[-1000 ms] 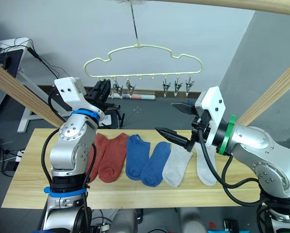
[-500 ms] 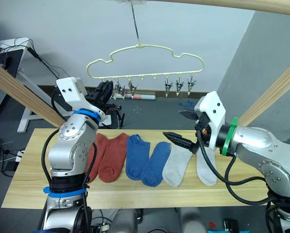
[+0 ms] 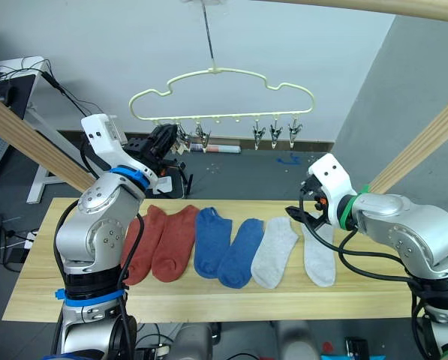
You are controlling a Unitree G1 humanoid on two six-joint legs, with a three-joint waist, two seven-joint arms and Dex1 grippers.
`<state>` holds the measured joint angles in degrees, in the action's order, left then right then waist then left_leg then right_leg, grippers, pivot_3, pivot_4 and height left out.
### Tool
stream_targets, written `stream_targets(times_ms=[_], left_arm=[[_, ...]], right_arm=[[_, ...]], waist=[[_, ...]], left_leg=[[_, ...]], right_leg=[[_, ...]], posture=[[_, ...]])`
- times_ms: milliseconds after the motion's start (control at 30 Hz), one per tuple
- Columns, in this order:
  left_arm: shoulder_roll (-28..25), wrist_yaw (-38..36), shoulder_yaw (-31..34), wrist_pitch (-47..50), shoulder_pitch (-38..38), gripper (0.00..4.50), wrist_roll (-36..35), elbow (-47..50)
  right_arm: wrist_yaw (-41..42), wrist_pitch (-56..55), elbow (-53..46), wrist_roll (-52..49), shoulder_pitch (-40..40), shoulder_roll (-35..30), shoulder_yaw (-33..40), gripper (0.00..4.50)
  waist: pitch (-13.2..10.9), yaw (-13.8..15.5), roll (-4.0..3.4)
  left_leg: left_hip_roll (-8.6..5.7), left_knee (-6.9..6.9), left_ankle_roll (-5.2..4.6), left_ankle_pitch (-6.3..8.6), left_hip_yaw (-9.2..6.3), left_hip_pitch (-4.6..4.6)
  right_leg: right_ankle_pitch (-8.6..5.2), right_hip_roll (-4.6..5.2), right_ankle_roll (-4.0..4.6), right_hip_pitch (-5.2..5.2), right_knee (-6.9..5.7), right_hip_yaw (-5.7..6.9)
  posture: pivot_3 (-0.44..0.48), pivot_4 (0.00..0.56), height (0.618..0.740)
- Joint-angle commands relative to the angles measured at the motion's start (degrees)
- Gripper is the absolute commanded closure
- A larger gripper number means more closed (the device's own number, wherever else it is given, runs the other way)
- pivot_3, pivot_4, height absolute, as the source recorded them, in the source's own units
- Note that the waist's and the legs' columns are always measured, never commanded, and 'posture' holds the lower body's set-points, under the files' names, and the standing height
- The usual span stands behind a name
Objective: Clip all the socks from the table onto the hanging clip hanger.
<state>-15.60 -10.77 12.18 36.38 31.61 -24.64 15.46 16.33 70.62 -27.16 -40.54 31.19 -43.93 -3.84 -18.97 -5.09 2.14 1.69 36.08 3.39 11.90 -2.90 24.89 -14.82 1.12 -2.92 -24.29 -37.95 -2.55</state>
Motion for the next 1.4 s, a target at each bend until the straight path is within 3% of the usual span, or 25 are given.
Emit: stream_targets(times_ms=[33,233,667,1400], left_arm=[[-1.1,-0.9,1.5,1.3,1.3,4.4,-2.7,3.4],[-2.5,-0.7,2.5,3.3,1.7,4.4,-4.7,3.8],[-3.7,0.8,2.9,6.4,0.6,4.4,-5.9,7.0],[-6.0,1.1,3.1,8.4,1.7,4.4,-7.4,7.0]], right_arm=[[-1.2,1.6,0.8,3.1,1.0,0.9,-0.2,0.0],[-5.5,6.6,6.9,9.3,1.3,4.5,-1.3,0.0],[-3.4,9.6,8.2,14.4,-0.1,6.5,-3.6,0.0],[1.6,-4.7,23.4,26.1,-0.6,10.9,-11.3,0.0]], waist=[[0.0,0.0,0.0],[-0.1,0.0,-0.03],[-0.7,0.0,-0.03],[-1.3,0.1,-0.06]], left_leg=[[0.0,0.0,0.0,0.0,0.0,0.0],[0.0,0.0,0.0,0.0,0.0,0.0],[0.0,-0.01,0.0,0.0,0.01,0.01],[0.0,-0.01,0.01,0.0,0.01,0.02]], right_leg=[[0.0,0.0,0.0,0.0,0.0,0.0],[-0.01,0.0,-0.01,-0.02,-0.02,-0.01],[0.01,0.0,0.01,-0.03,-0.01,-0.01],[0.02,0.01,0.04,-0.05,-0.02,-0.02]], posture=[[-0.201,0.366,0.74],[-0.195,0.369,0.74],[-0.177,0.378,0.74],[-0.146,0.381,0.74]])
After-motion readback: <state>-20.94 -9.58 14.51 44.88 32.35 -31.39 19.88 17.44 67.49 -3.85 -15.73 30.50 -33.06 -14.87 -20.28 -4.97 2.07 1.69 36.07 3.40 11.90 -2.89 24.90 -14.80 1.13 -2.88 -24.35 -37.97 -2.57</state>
